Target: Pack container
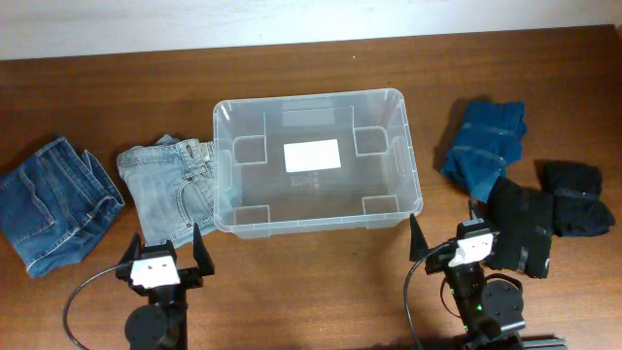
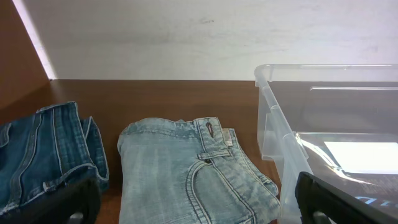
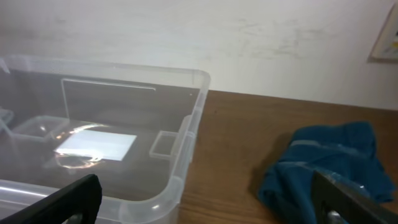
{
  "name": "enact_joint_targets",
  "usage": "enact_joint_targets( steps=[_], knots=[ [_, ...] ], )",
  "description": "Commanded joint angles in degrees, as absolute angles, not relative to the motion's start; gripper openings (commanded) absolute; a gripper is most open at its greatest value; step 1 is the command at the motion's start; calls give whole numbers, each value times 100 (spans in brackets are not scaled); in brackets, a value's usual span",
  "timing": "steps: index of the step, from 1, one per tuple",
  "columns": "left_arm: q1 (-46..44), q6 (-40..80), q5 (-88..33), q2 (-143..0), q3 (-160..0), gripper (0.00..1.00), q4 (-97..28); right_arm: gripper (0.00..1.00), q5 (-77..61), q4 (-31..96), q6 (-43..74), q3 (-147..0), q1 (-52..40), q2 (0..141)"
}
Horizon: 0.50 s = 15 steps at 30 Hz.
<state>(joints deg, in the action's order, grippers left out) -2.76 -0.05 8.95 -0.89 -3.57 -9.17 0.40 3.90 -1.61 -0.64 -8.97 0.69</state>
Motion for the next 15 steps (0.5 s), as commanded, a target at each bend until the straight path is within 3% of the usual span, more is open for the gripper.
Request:
enact_joint_targets(
  steps=[1, 15],
  knots=[
    [-246, -93, 875, -34, -274, 99, -902, 99, 113, 451, 578, -622, -860, 38],
    [-246, -91, 875, -34, -274, 99, -902, 99, 2016, 1562, 1061, -3295, -860, 821]
  ],
)
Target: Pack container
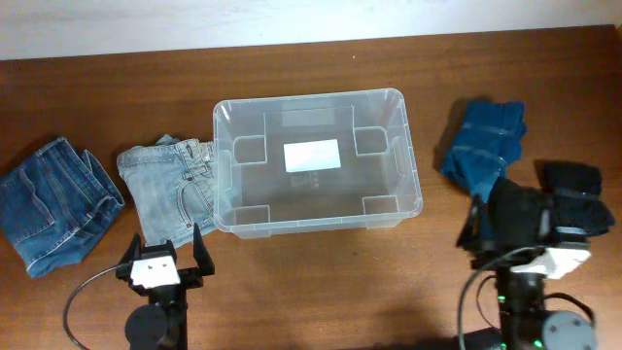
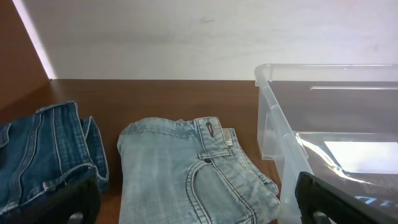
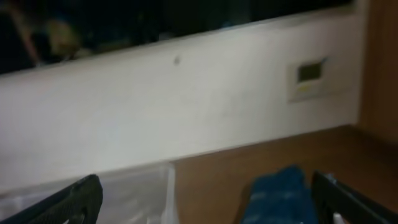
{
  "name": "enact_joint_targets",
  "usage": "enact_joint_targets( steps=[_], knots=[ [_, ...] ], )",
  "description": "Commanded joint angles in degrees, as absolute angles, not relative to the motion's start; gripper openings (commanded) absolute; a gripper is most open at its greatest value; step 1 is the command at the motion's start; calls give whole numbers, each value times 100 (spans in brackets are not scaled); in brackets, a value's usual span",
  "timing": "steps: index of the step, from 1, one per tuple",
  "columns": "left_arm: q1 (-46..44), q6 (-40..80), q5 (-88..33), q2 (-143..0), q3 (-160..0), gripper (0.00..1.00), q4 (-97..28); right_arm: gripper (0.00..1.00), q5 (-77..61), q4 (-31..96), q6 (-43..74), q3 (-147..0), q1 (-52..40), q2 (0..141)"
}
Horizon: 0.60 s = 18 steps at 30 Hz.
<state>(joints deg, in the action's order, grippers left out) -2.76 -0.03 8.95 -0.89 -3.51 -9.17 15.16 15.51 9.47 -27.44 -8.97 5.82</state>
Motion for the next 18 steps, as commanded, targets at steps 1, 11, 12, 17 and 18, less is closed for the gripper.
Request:
enact_joint_targets(
  steps=[1, 11, 12, 17, 18],
  knots=[
    [-246, -91, 875, -34, -274, 99, -902, 99, 2018, 1564, 1059, -3446, -860, 856],
    [-246, -91, 878, -34, -274, 99, -902, 99, 1653, 1750, 1166, -4176, -860, 915],
    [-246, -91, 878, -34, -274, 100, -902, 99, 1653, 1890, 1166, -4254, -860, 972],
    [-246, -91, 875, -34, -274, 99, -902, 99, 1682, 2858, 1173, -4989, -860, 1695],
    [-246, -91, 875, -34, -274, 99, -902, 99, 1704, 3111, 1197, -5229, -860, 1938]
  ],
)
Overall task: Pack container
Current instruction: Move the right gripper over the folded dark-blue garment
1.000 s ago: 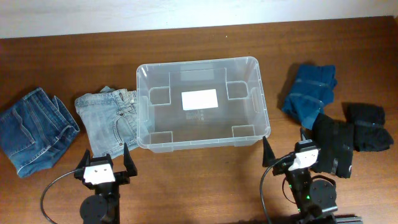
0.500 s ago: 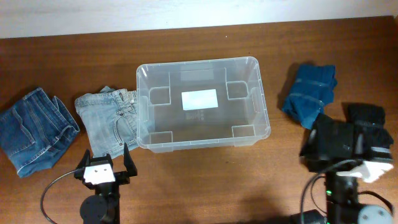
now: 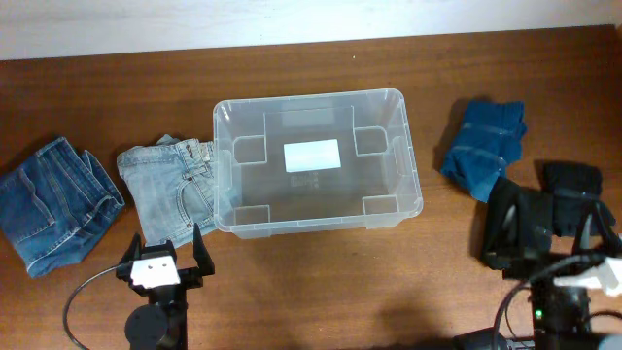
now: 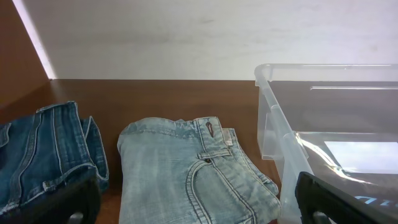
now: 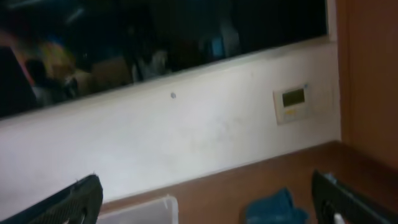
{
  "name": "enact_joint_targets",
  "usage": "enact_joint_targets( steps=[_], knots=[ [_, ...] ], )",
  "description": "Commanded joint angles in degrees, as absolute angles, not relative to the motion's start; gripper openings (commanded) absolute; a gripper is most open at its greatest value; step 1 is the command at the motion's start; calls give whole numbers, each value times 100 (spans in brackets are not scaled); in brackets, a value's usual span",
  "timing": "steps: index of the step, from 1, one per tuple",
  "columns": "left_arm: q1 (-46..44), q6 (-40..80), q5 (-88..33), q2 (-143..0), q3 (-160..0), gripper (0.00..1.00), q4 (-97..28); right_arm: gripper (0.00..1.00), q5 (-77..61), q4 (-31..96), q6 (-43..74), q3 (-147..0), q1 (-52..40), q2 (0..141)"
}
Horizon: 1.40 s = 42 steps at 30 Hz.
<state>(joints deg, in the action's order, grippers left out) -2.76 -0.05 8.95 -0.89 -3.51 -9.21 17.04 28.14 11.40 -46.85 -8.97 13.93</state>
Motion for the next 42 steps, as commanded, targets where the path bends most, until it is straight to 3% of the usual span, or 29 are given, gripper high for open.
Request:
enact_joint_targets(
  steps=[1, 14, 20, 33, 42],
  knots=[
    [-246, -91, 875, -34, -274, 100, -902, 99, 1730, 3398, 1284, -5505, -860, 2215],
    [-246, -91, 878, -34, -274, 99, -902, 99, 2021, 6233, 1551, -8807, -751, 5741],
    [-246, -93, 878, -34, -274, 99, -902, 99, 1542, 6733, 1551, -9797, 123, 6908],
    [-246, -91, 875, -34, -274, 99, -902, 99, -497, 6729, 1531, -9889, 2805, 8226],
    [-246, -91, 878, -34, -274, 99, -902, 100, -1367, 6571, 919, -9889, 3234, 9292]
  ],
)
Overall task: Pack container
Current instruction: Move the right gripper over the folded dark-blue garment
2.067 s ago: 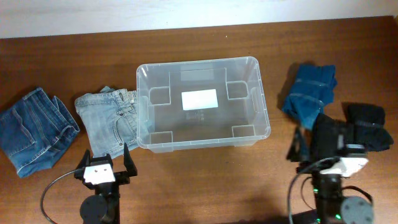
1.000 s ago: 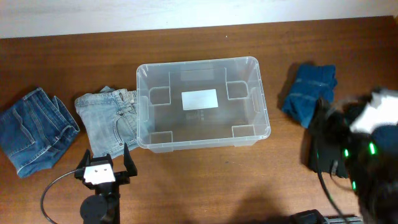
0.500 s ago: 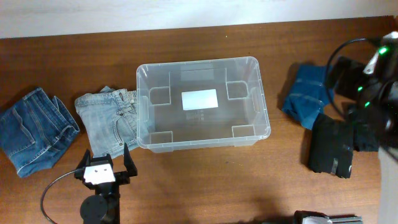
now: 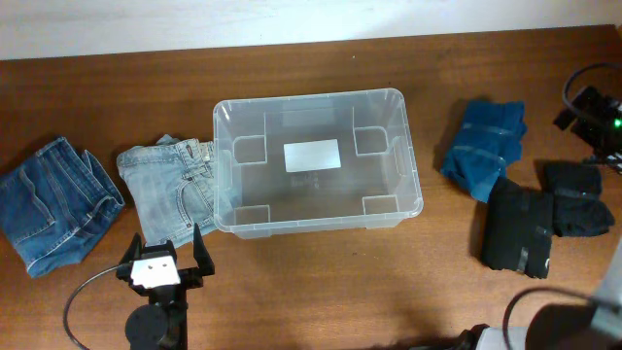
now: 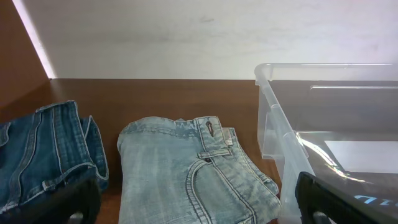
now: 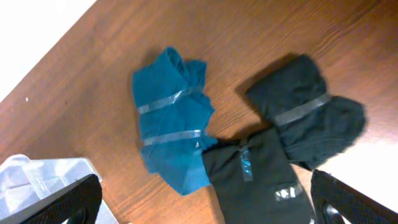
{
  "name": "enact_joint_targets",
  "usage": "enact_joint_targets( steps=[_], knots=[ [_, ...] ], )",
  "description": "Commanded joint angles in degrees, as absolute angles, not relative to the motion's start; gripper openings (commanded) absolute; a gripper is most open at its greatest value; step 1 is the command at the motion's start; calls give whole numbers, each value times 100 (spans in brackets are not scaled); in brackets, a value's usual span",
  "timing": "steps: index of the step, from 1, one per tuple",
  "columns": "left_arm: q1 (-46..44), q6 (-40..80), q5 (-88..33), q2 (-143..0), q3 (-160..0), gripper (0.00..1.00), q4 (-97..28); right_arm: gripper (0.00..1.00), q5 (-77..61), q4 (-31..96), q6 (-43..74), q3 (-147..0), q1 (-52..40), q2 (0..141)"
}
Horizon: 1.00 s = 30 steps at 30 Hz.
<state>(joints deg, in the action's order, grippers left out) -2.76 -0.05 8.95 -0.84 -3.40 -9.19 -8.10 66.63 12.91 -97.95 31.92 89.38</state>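
The clear plastic container (image 4: 311,160) stands in the middle of the table with nothing in it. Folded light-blue jeans (image 4: 170,185) lie against its left wall, and dark-blue jeans (image 4: 53,199) lie farther left. On the right lie a teal garment (image 4: 483,146), a black folded garment (image 4: 518,231) and a second black one (image 4: 575,199). My left gripper (image 4: 163,255) rests open near the front edge, facing the light jeans (image 5: 193,174). My right gripper (image 6: 211,210) is open and high up, looking down on the teal garment (image 6: 171,124) and the black ones (image 6: 261,180).
Part of my right arm (image 4: 591,109), with a green light, shows at the overhead view's right edge. A blurred grey shape (image 4: 573,326) fills the lower right corner. The container's corner (image 6: 37,180) shows at the lower left of the right wrist view.
My right gripper was low over the black garment at the front right, its camera on the wall. Now it is raised and looks down on the three garments. The left arm has not moved.
My right gripper first stood by the front edge between the container and the black garment, facing the container. Then it was over the black garment, facing the wall, then farther right. Now it is high above the garments. All clothes and the left gripper stayed put.
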Motion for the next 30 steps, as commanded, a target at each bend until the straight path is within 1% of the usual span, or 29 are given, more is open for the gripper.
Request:
enact_joint_targets(
  steps=[1, 16, 17, 19, 30],
  knots=[
    [-246, -93, 875, -34, -274, 100, -902, 100, -1406, 6530, 875, -9889, 3234, 9404],
    [-246, -93, 878, -34, -274, 99, -902, 100, -1636, 5817, 725, -9889, 3227, 11146],
    [-246, -93, 875, -34, -274, 99, -902, 99, -1745, 5778, 674, -9889, 3227, 11257],
    [-246, -91, 875, -34, -274, 99, -902, 99, -1959, 5732, 440, -9889, 3227, 11441],
    [-246, -93, 875, -34, -274, 99, -902, 99, -1994, 5682, 445, -9854, 3227, 12243]
  ],
)
